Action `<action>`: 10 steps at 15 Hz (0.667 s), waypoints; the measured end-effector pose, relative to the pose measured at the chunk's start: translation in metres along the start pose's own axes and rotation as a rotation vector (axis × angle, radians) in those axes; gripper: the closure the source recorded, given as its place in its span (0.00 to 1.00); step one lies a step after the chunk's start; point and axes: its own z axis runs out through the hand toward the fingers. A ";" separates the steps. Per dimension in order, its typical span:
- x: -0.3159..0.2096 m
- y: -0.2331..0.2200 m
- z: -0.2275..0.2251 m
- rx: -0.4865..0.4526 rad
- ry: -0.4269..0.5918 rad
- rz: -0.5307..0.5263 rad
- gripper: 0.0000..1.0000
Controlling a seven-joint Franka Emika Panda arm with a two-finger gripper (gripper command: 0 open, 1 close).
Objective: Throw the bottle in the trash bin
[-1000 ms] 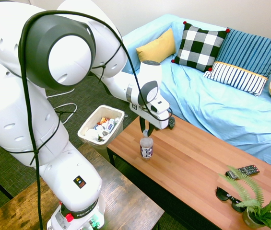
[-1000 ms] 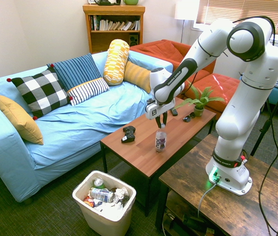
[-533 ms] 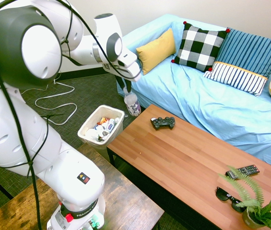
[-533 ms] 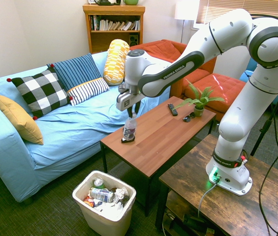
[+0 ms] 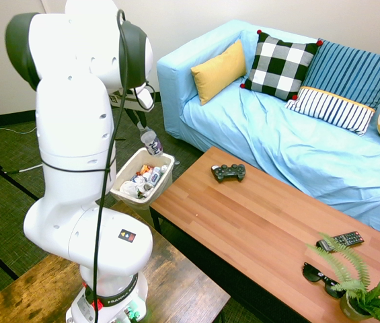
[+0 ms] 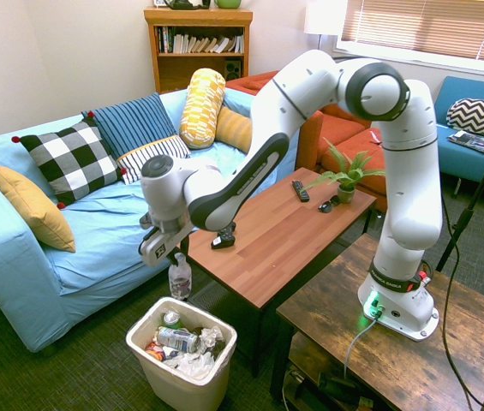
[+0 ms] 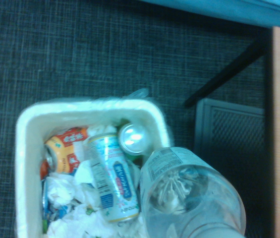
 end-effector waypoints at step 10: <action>-0.006 -0.031 0.065 -0.084 -0.013 -0.013 0.00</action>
